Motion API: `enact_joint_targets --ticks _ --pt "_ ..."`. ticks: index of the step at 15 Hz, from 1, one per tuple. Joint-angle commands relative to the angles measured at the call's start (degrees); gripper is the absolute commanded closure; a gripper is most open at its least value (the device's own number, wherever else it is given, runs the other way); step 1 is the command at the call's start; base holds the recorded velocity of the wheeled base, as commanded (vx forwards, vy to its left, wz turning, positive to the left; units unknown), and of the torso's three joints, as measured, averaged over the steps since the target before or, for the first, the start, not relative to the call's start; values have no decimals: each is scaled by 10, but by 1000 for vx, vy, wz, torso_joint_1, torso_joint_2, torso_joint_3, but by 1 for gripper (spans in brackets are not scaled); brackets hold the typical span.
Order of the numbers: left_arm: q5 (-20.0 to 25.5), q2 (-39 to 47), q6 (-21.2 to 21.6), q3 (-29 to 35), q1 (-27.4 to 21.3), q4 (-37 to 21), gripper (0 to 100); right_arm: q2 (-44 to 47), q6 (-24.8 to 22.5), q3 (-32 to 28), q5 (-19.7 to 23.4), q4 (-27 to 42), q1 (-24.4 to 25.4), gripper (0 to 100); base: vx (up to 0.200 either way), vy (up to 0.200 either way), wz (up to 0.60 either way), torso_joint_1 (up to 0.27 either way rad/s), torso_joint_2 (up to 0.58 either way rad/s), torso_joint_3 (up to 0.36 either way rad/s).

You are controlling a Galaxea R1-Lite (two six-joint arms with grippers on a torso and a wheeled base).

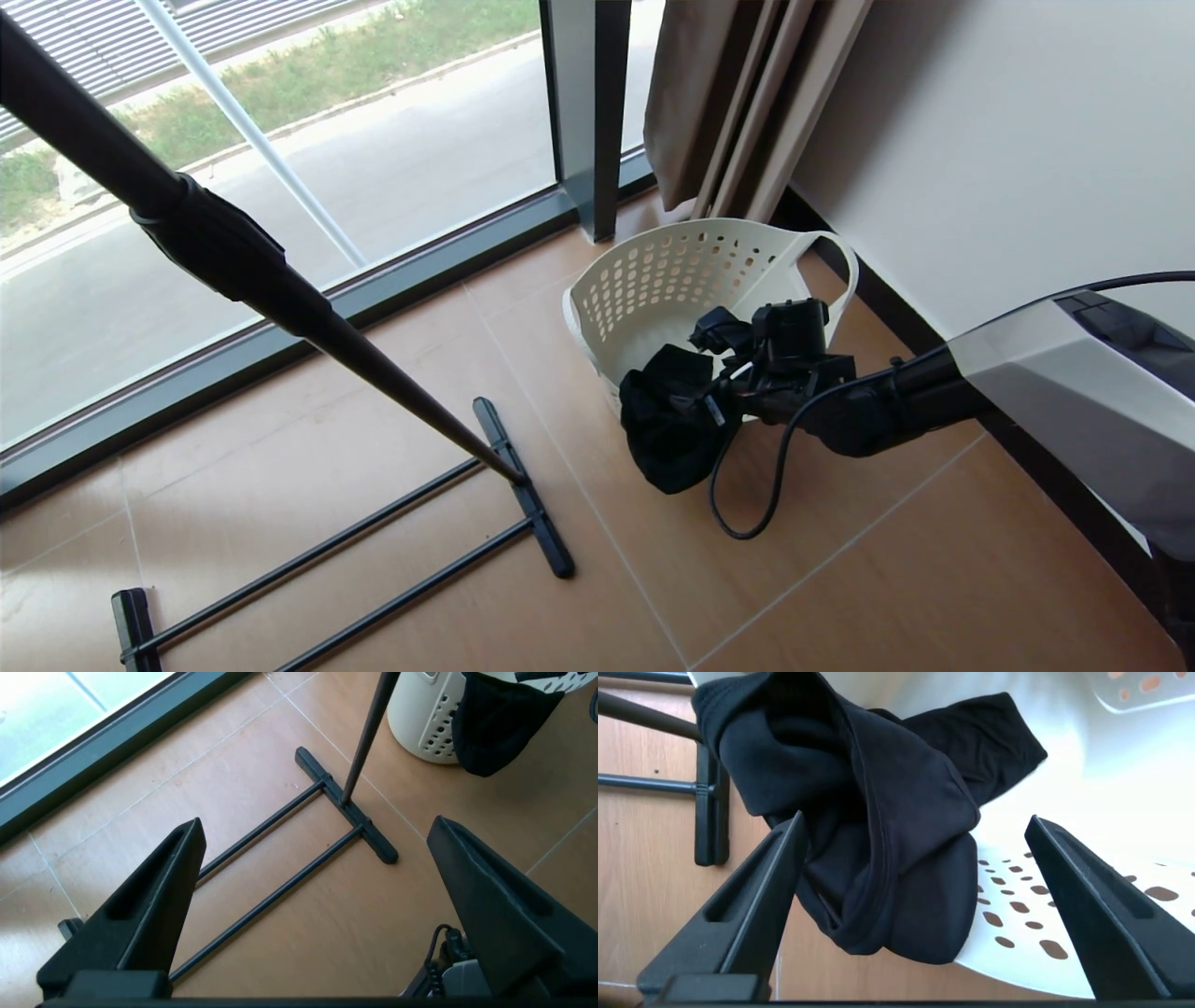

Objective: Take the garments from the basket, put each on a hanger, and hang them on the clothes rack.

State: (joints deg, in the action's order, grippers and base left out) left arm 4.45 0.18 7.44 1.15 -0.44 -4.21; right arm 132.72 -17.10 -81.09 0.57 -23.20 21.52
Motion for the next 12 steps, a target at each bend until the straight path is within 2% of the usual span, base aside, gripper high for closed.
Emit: enact_joint_targets --ticks 1,4,12 --pt "-1 1 1 -1 0 0 0 0 0 -1 0 0 0 0 0 0 0 0 0 0" --pt "-1 0 -1 -1 0 0 0 7 0 -6 -2 0 -1 0 0 0 0 1 -1 -37" --pt "2 1 7 0 1 0 0 4 1 -17 -2 -4 -5 0 0 0 0 1 1 -154"
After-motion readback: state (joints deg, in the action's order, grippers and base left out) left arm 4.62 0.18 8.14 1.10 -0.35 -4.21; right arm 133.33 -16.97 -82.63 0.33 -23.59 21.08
